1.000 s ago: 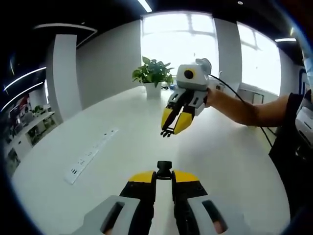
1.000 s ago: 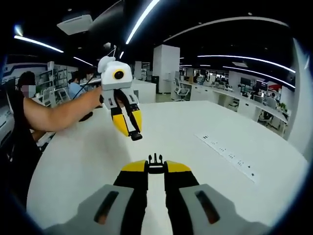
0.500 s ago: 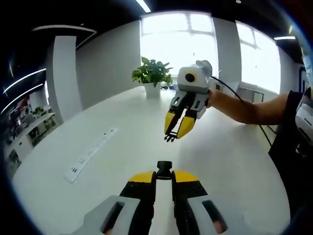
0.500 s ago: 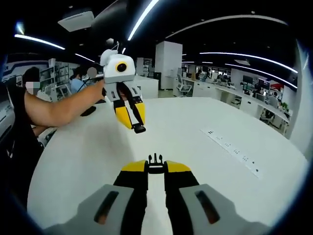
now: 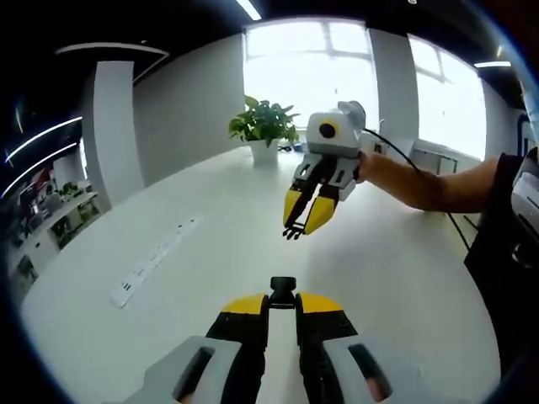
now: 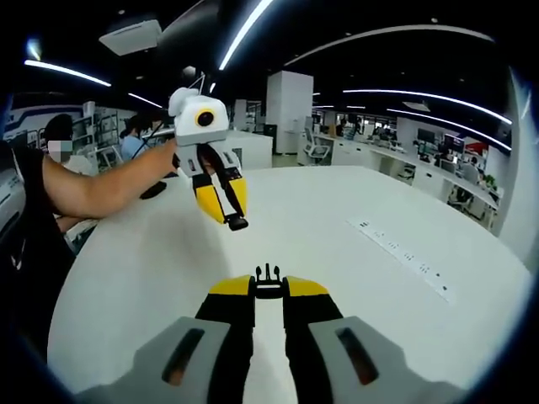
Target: Snap the two parts of the plastic buckle together until the buckle closes and remains connected.
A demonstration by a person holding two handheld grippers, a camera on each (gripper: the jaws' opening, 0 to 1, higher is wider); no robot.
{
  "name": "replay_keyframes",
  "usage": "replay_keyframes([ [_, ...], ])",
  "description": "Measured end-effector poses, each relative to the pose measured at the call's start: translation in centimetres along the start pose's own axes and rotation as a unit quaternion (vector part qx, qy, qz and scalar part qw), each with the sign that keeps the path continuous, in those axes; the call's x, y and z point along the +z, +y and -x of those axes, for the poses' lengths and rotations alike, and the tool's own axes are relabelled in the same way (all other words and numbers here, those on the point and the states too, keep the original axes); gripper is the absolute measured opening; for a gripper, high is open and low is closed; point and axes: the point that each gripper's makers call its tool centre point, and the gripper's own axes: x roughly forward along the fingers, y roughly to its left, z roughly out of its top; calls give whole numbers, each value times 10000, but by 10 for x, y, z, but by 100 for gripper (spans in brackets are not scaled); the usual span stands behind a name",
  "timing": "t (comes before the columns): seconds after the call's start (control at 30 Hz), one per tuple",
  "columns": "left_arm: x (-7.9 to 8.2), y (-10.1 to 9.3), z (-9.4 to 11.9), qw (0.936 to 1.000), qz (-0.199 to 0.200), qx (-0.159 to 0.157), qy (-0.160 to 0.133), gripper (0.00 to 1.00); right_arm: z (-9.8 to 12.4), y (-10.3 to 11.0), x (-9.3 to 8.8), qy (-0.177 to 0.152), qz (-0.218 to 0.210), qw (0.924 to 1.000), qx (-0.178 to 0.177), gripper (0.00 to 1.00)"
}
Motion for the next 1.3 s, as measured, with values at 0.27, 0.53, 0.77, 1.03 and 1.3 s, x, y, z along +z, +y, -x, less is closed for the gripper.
replay_keyframes([
  [0.27,-3,-2,0,10000,40,-35,19,11,-1,6,-6,43,-18,10000,74,12],
  [0.53,-6,-6,2,10000,77,-14,19,11,-3,10,-8,5,-51,10000,73,12],
  [0.77,-9,-10,2,10000,70,1,31,11,-1,14,-11,18,-55,10000,54,12],
  [1.03,-8,-14,2,10000,66,-4,6,11,0,15,-11,-16,-40,10000,-7,12],
  [1.3,-12,-19,2,10000,73,-23,56,11,-2,20,-17,54,-57,10000,25,12],
])
